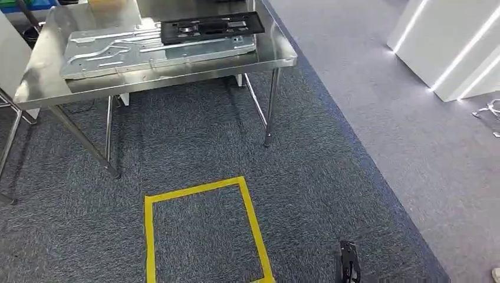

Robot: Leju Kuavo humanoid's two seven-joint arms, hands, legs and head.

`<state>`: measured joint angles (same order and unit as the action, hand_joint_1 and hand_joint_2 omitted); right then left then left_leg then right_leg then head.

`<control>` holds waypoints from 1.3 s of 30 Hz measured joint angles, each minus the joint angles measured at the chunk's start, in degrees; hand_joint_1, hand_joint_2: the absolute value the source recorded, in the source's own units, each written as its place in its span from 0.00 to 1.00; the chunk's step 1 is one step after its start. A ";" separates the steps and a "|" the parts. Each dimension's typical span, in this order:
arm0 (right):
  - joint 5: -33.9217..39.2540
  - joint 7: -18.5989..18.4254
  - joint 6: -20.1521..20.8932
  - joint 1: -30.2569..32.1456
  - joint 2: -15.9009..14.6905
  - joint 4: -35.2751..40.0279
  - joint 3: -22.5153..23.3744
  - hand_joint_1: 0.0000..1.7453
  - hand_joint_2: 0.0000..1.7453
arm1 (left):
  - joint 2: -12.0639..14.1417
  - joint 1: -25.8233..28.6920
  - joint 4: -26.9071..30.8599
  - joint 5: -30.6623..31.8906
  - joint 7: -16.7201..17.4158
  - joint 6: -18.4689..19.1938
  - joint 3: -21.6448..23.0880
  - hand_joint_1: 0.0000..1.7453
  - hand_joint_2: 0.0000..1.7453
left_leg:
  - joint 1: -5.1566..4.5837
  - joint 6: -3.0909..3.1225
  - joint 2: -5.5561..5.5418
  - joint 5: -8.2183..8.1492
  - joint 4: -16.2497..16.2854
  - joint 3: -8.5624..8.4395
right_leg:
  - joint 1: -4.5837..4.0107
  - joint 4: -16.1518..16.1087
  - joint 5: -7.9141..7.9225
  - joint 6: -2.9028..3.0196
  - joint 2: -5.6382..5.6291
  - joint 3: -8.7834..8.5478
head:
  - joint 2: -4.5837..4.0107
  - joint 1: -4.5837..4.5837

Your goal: Take the parts from the cabinet and place them on the table.

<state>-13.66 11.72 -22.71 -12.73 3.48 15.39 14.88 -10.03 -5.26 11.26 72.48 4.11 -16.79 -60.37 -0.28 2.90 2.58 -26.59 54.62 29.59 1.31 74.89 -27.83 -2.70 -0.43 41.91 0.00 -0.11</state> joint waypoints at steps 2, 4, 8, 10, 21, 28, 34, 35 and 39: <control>0.02 -0.70 -0.02 0.51 -0.18 -0.24 0.20 0.00 0.00 | -0.07 -0.01 0.00 0.18 0.00 0.22 0.31 0.00 0.00 | 0.18 -0.44 0.89 0.29 0.99 1.29 | 0.31 -7.50 3.10 -0.22 1.09 -6.01 | 0.00 0.00; 0.02 -1.08 0.00 0.47 -0.18 -0.42 0.28 0.00 0.00 | -0.04 -0.06 0.00 0.37 -0.02 0.33 0.55 0.00 0.00 | -0.08 -1.06 1.67 0.25 2.05 2.13 | -0.32 -17.26 -0.01 -0.10 3.82 -12.72 | 0.00 0.11; 0.02 -1.69 0.02 1.67 -0.42 -0.79 0.90 0.00 0.00 | -0.07 -0.28 0.00 0.53 -0.15 0.55 0.81 0.00 0.00 | -0.13 -2.51 3.26 0.55 2.46 2.14 | -0.45 -18.49 -0.23 2.40 2.46 -12.20 | 0.00 -0.02; 0.02 -1.84 0.09 1.95 -0.42 -1.01 0.98 0.00 0.00 | -0.07 -0.16 0.00 0.50 -0.20 0.59 0.81 0.00 0.00 | 0.35 -3.18 -0.91 -3.25 6.50 3.92 | -0.35 -18.58 0.49 3.45 1.86 -11.59 | 0.00 -0.11; 0.33 -2.98 0.11 2.88 -0.46 -1.53 1.90 0.00 0.00 | 0.00 0.23 0.00 1.77 0.33 1.90 1.58 0.00 0.00 | 0.24 -1.85 -4.96 -1.84 2.44 -0.78 | -0.99 -17.64 1.94 2.66 -3.73 -9.72 | 0.00 -0.04; 0.22 -4.77 -0.63 3.56 -0.81 -2.01 2.56 0.00 0.00 | -0.07 0.17 0.00 2.30 0.61 2.36 2.25 0.00 1.00 | 0.58 -0.33 -1.38 -0.51 1.00 -0.31 | -0.75 -2.33 -6.25 0.69 -0.36 -2.17 | 0.00 0.39; 0.66 -7.72 0.39 4.51 -0.98 -2.54 3.37 0.00 0.00 | -0.07 0.09 0.00 2.65 0.72 2.91 2.56 0.00 1.00 | 0.38 -1.24 1.42 -1.18 1.97 -0.17 | -0.19 -16.94 1.42 0.47 4.18 -10.09 | 0.00 0.42; 0.74 -8.20 0.46 4.52 -0.98 -2.58 3.61 0.00 0.00 | -0.07 0.05 0.00 2.84 0.72 2.95 2.67 0.00 1.00 | -0.01 -1.70 1.82 -1.52 2.38 -0.01 | -0.79 -17.50 1.22 1.08 3.98 -10.10 | 0.00 0.33; 1.86 -9.82 2.49 6.30 -0.98 -3.04 4.55 0.00 0.00 | 0.00 -0.03 0.00 3.52 0.87 3.30 3.24 0.00 1.00 | 0.15 -2.85 2.77 -2.13 2.59 0.06 | -0.51 -17.79 1.56 2.43 2.34 -9.90 | 0.00 0.24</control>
<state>-11.80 1.90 -20.22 -6.44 2.49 12.35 19.43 -10.03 -5.29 11.26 76.00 4.98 -13.49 -57.13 -0.13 0.05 5.35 -28.72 57.21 29.65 0.80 57.10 -26.28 -0.26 1.91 32.01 0.00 0.13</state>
